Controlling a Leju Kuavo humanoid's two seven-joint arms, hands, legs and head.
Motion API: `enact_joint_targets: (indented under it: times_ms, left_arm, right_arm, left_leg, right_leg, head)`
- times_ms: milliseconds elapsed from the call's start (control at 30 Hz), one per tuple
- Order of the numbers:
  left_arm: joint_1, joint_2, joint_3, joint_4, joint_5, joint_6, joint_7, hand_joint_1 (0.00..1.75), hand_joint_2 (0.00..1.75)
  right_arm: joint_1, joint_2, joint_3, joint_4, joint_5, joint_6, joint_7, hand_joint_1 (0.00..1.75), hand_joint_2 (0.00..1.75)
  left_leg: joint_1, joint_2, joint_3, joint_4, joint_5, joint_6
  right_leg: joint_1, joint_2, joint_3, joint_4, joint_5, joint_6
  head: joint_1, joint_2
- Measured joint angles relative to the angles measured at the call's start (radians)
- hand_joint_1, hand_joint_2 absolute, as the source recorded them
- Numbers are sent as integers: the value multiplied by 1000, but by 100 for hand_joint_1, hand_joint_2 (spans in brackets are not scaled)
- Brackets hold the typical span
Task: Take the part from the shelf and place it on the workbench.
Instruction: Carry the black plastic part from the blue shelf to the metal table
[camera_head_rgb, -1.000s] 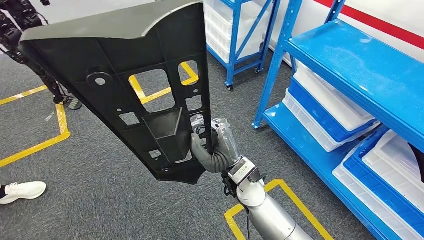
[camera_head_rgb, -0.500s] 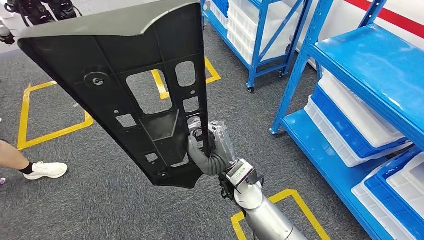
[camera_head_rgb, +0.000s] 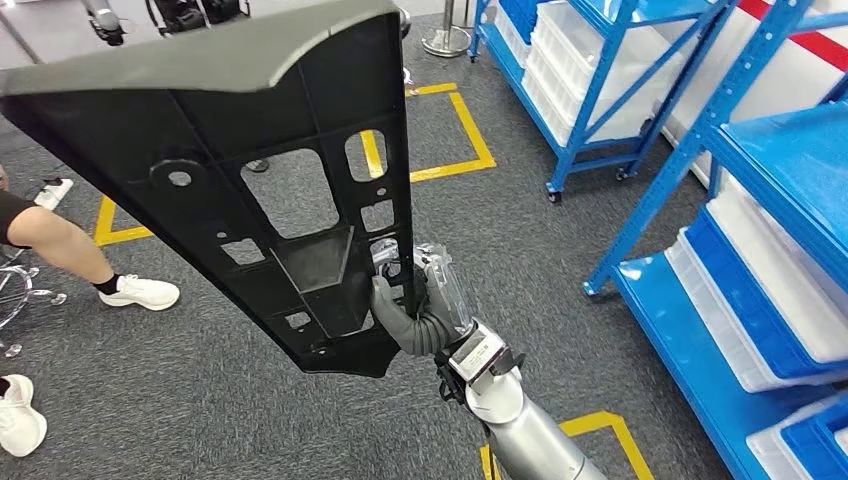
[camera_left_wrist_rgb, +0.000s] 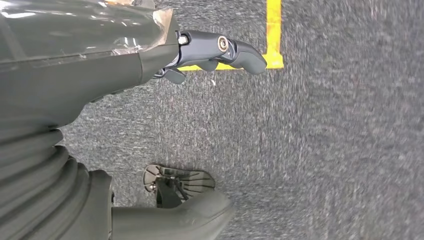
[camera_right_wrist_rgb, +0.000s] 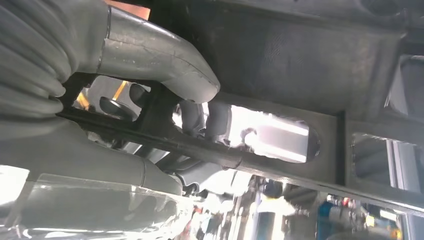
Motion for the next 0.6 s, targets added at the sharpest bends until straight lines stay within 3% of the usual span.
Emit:
enact_joint_targets:
  times_ms: [67, 100, 167, 200, 267, 333, 367, 433, 500, 567, 600]
  left_arm:
    - [1, 0, 0, 0, 3, -4, 5, 0, 175]
    - [2, -1, 1, 0, 6, -13, 10, 0, 175]
    - [4, -2, 3, 0, 15, -50, 20, 0, 175]
    - [4, -2, 5, 0, 17, -74, 26, 0, 175]
    - [6, -2, 7, 0, 16, -116, 36, 0, 175]
    - [11, 0, 7, 0, 11, -143, 51, 0, 175]
    - [14, 1, 7, 0, 9, -152, 58, 0, 175]
    - [16, 3, 7, 1, 7, -162, 68, 0, 175]
    - [13, 4, 7, 1, 7, -165, 71, 0, 175]
    - [14, 5, 7, 1, 5, -167, 74, 0, 175]
    - [15, 5, 7, 1, 4, -168, 75, 0, 175]
  right_arm:
    - [7, -6, -3, 0, 1, 0, 1, 173, 175]
    - [9, -7, -4, 0, 2, 0, 1, 173, 175]
    - [10, -8, -5, 0, 4, 2, 2, 173, 175]
    - [10, -8, -6, 0, 5, 4, 2, 173, 175]
    - [10, -9, -7, 0, 6, 9, 3, 173, 175]
    - [8, -8, -7, -1, 7, 13, 5, 173, 175]
    - [7, -6, -7, -1, 7, 14, 6, 173, 175]
    - [5, -3, -8, -2, 8, 16, 6, 173, 175]
    - [5, -3, -8, -3, 8, 18, 7, 173, 175]
    - [6, -4, -8, -3, 8, 20, 7, 173, 175]
    - [6, -4, -8, -2, 7, 20, 7, 173, 175]
  left_leg:
    - [1, -31, 0, 0, 0, 0]
    - [2, -45, 0, 1, 0, -1]
    - [6, -74, 0, 7, -3, -8]
    - [6, -88, -2, 15, -7, -15]
    - [6, -107, -11, 26, -13, -30]
    - [9, -118, -18, 26, -10, -43]
    - [11, -113, -22, 29, -12, -48]
    - [12, -70, -45, 77, -42, -57]
    - [14, -17, -105, 196, -103, -65]
    - [17, 0, -161, 299, -137, -68]
    - [17, 2, -164, 303, -128, -67]
  right_leg:
    - [-5, 9, -54, 94, -24, 7]
    - [-7, 10, -56, 86, -11, 17]
    - [-17, 28, -7, -37, 52, 41]
    - [-21, 45, 20, -104, 81, 46]
    - [-24, 65, 49, -173, 108, 38]
    - [-20, 52, 50, -174, 113, 17]
    - [-21, 45, 51, -176, 116, 10]
    - [-22, 26, 54, -180, 119, -4]
    - [-15, 4, 55, -181, 116, -14]
    - [-8, -20, 55, -181, 113, -18]
    - [-5, -31, 56, -181, 111, -20]
  head:
    - [1, 0]
    - [1, 0]
    - [1, 0]
    - [1, 0]
    - [1, 0]
    - [1, 0]
    - [1, 0]
    - [-3, 0]
    - [-6, 0]
    - [-6, 0]
    - [-7, 0]
